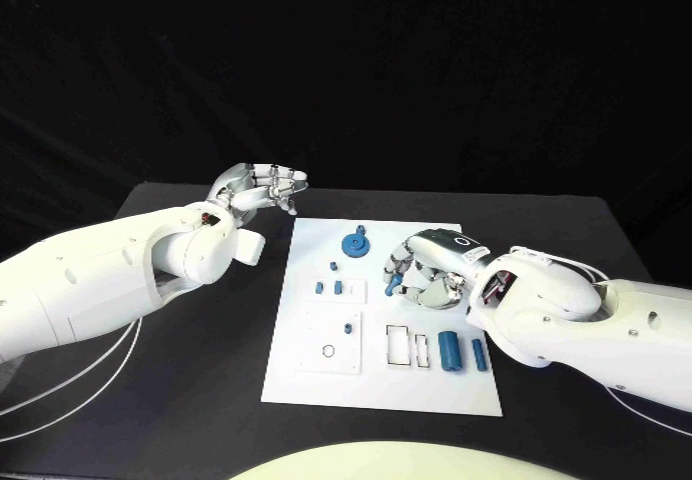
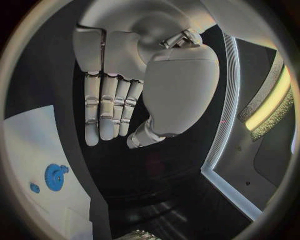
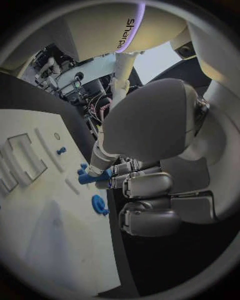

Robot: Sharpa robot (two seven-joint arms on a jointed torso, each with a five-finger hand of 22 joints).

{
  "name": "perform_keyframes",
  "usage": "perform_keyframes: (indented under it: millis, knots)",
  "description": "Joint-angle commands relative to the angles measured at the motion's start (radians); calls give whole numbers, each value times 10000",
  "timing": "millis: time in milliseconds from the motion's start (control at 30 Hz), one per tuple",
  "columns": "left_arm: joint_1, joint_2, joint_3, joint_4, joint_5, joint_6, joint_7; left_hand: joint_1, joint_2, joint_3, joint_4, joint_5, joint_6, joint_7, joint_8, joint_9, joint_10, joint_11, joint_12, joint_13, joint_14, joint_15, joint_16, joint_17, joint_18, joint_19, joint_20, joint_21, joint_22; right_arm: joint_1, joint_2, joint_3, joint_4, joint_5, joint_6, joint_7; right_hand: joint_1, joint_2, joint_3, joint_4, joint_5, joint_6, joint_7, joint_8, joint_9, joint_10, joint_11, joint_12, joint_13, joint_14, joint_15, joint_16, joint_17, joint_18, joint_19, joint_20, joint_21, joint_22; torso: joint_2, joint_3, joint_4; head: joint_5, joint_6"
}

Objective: Assemble the parts on the task board

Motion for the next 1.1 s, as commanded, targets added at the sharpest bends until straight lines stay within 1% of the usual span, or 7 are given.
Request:
perform_keyframes:
  millis: [33, 133, 300, 467, 600, 833, 1100]
  knots:
    - [8, 53, 7, -26, -42, 158, 59, -52, 65, -53, -8, -14, -89, 1, 32, 9, -57, -13, 25, -10, -44, 10, 54, -13, 142, -4, 64, -53, -13, -72, 278, 3, 235, 29, -238, 325, -88, 35, 52, -18, 45, -46, 10, 21, 31, 733, -644, 12, 156, 281, -53, 29, -14, -206, 274, -88, 31, 958, -3, -15, -27, 98, -36]
    - [7, 104, 7, -70, -40, 172, 65, -52, 65, -53, -8, -14, -89, 1, 32, 9, -57, -13, 25, -10, -44, 10, 54, -13, 142, -4, 64, -53, -13, -211, 689, -2, 329, -51, -274, 437, -105, 34, 78, -46, 59, -55, 14, 25, 41, 734, -642, 3, 158, 279, -51, 27, -22, -206, 275, -87, 33, 962, -16, -15, -32, 142, -24]
    - [7, 208, 6, -144, -39, 201, 69, -46, 67, -55, -9, -14, -94, 2, 43, 12, -70, -11, 41, -11, -48, 11, 59, -16, 143, -3, 65, -54, -14, -553, 1396, -22, 232, -182, -253, 625, -134, 32, 116, -88, 73, -70, 21, 31, 56, 735, -638, -11, 162, 274, -49, 19, -41, -199, 261, -86, 3, 938, -18, -10, 4, 235, -31]
    - [6, 282, 1, -182, -44, 231, 62, -46, 67, -55, -9, -14, -94, 2, 43, 12, -70, -11, 41, -11, -48, 11, 59, -16, 143, -3, 65, -54, -14, -906, 1893, -47, -18, -315, -189, 779, -168, 33, 160, -137, 91, -89, 30, 35, 73, 734, -631, -28, 166, 268, -44, 10, -65, -193, 250, -83, -22, 919, -10, -22, 24, 343, -67]
    - [7, 327, -3, -196, -53, 249, 53, -49, 64, -60, -8, -16, -98, 3, 48, 13, -76, -10, 49, -10, -50, 12, 62, -18, 143, -4, 66, -55, -14, -1136, 2181, -83, -335, -441, -66, 859, -183, 33, 178, -158, 99, -96, 35, 38, 80, 733, -628, -35, 168, 267, -42, 9, -67, -194, 253, -82, -15, 926, -4, -25, 1, 448, -104]
    - [7, 341, -5, -190, -75, 260, 45, -49, 64, -60, -8, -16, -98, 3, 48, 13, -76, -10, 49, -10, -50, 12, 62, -18, 143, -4, 66, -55, -14, -1358, 2382, -133, -648, -628, 238, 858, -195, 32, 192, -177, 105, -104, 39, 39, 86, 732, -625, -41, 170, 265, -41, 5, -77, -193, 250, -81, -20, 923, 9, -10, 8, 523, -179]
    - [7, 346, -6, -186, -96, 271, 38, -49, 64, -60, -8, -16, -98, 3, 48, 13, -76, -10, 49, -10, -50, 12, 62, -18, 143, -4, 66, -55, -14, -1446, 2441, -153, -774, -733, 432, 787, -195, 32, 192, -177, 105, -104, 39, 39, 86, 732, -625, -41, 170, 265, -41, 5, -77, -193, 250, -81, -20, 923, 0, -12, -1, 557, -232]
